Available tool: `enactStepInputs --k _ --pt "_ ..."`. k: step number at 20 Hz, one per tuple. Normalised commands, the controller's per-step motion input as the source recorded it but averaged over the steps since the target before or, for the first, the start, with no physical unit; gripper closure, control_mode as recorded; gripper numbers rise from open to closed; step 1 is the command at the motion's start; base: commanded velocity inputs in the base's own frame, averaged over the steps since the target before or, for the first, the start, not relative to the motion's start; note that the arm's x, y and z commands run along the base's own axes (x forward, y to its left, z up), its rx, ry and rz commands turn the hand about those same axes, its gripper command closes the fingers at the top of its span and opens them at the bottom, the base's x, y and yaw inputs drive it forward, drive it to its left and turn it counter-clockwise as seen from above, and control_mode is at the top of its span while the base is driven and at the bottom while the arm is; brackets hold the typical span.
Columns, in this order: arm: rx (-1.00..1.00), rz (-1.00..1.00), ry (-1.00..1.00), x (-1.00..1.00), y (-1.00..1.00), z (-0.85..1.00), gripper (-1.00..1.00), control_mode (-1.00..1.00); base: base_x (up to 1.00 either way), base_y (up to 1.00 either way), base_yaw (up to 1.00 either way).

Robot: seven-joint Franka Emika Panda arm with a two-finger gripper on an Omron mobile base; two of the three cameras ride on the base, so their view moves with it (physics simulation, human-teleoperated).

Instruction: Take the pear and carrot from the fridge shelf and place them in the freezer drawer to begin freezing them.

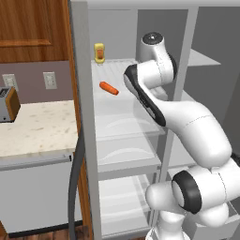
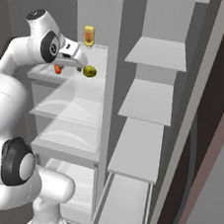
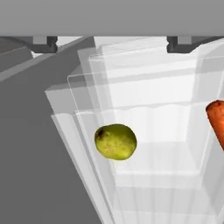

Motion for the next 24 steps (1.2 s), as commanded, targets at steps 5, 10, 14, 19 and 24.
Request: enactStepInputs --k 5,10,14,19,24 --pt "0.04 -0.08 0.0 0.34 -0.18 -0.07 -1.0 -1.0 0.0 0.0 0.0" --pt "0.04 -0.05 0.0 0.33 -0.07 -0.13 -1.0 -1.0 0.0 0.0 0.0" --pt "0.03 -0.04 0.0 0.39 0.0 -0.1 -1.0 -1.0 0.0 0.0 0.0" --pt "0.02 -0.01 0.0 0.44 -0.01 -0.09 -1.0 -1.0 0.0 0.0 0.0" --pt "0.02 0.0 0.0 0.39 0.0 -0.11 -1.0 -1.0 0.0 0.0 0.0"
